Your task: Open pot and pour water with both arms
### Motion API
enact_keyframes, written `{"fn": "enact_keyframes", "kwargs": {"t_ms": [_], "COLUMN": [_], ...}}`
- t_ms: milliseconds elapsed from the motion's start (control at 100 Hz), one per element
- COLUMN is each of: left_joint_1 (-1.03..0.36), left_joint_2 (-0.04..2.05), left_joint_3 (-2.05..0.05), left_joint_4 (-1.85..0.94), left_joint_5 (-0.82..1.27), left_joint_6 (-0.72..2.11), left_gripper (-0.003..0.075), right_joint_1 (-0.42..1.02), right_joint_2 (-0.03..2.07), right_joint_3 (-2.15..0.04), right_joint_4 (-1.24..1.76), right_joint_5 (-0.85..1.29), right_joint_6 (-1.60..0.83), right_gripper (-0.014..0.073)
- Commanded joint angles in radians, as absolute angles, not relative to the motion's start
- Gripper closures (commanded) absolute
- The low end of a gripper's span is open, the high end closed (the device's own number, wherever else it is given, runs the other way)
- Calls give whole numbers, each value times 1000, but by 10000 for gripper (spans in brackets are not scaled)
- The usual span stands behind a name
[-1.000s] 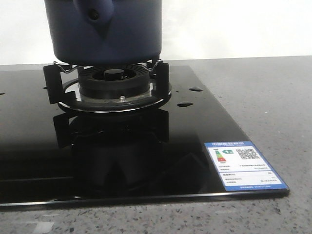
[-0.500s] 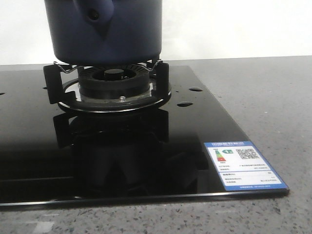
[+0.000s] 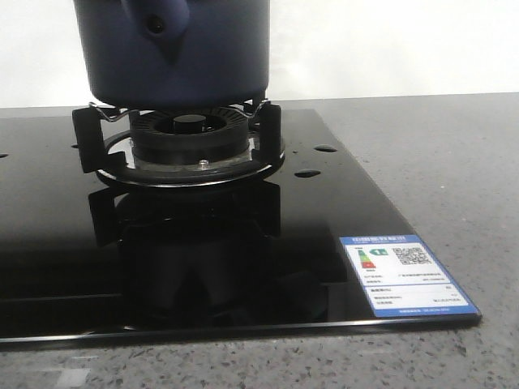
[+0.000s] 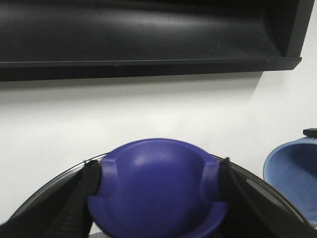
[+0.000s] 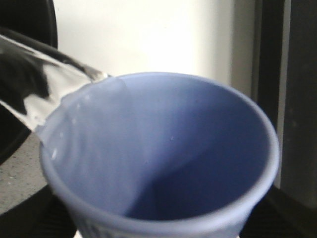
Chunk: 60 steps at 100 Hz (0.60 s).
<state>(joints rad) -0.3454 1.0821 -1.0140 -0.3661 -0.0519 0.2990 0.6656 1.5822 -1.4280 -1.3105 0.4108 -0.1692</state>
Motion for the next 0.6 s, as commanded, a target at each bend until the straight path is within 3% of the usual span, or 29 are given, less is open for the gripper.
{"fn": "enact_keyframes", "kwargs": {"t_ms": [0,590], "left_joint_1": [-342,-342], "left_joint_2": [1055,1055], "left_joint_3": [-1050,-1050], "left_joint_4": [-367,-367], "left_joint_5": [-160,-160], "left_joint_6": [300,300], "left_gripper": [324,324], "right_joint_1": [666,666], "right_joint_2": [1539,1539], "right_joint_3": [-1468,-1468], "right_joint_4": [-1399,-1620], "right_joint_5": [379,343], "right_joint_6": [-176,-176], "right_gripper": [237,237]}}
